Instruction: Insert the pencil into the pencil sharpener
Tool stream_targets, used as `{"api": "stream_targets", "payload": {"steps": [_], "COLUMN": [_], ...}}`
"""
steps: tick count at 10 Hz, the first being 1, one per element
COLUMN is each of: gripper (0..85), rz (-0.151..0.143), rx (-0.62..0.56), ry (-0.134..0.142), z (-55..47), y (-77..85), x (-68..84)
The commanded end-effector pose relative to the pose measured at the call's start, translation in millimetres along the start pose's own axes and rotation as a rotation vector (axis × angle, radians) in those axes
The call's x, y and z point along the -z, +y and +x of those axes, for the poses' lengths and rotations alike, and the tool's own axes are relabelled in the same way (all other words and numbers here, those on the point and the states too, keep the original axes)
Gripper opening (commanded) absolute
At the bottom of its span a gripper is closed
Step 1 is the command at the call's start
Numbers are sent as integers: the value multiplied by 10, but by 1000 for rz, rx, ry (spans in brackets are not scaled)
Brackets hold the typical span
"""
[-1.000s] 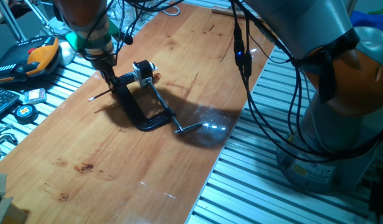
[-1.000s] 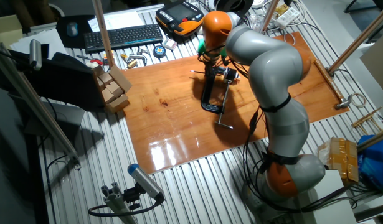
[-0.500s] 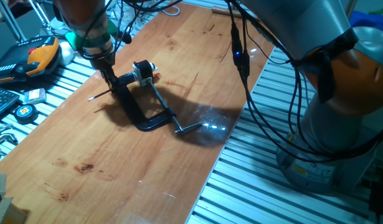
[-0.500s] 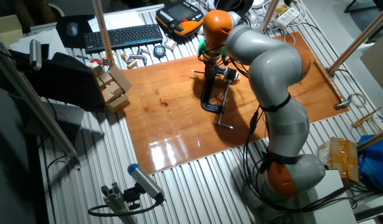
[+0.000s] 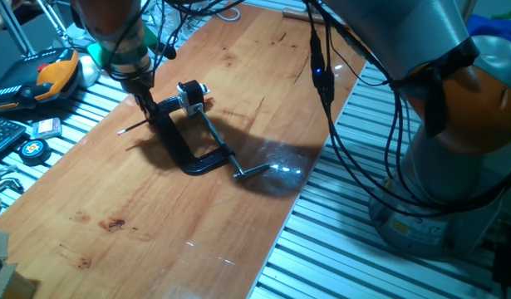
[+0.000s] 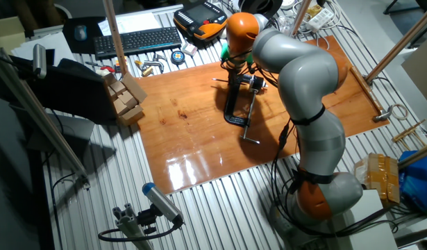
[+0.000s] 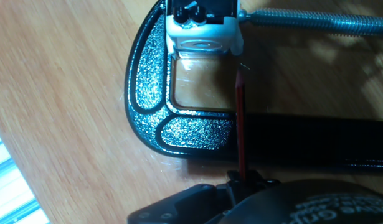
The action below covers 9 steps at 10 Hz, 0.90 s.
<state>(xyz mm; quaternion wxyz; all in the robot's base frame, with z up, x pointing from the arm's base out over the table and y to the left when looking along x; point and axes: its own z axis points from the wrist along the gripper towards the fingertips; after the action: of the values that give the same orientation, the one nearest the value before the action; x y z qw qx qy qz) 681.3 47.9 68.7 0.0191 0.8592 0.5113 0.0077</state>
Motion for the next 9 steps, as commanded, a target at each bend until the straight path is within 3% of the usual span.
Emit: {"api": "stream_targets", "payload": {"steps": [1,9], "gripper": [0,0], "rz": [-1,-18], "rx": [3,5], "ry": [1,-11], "z": [5,36], "y": [8,120], "x": [-3,-46]}}
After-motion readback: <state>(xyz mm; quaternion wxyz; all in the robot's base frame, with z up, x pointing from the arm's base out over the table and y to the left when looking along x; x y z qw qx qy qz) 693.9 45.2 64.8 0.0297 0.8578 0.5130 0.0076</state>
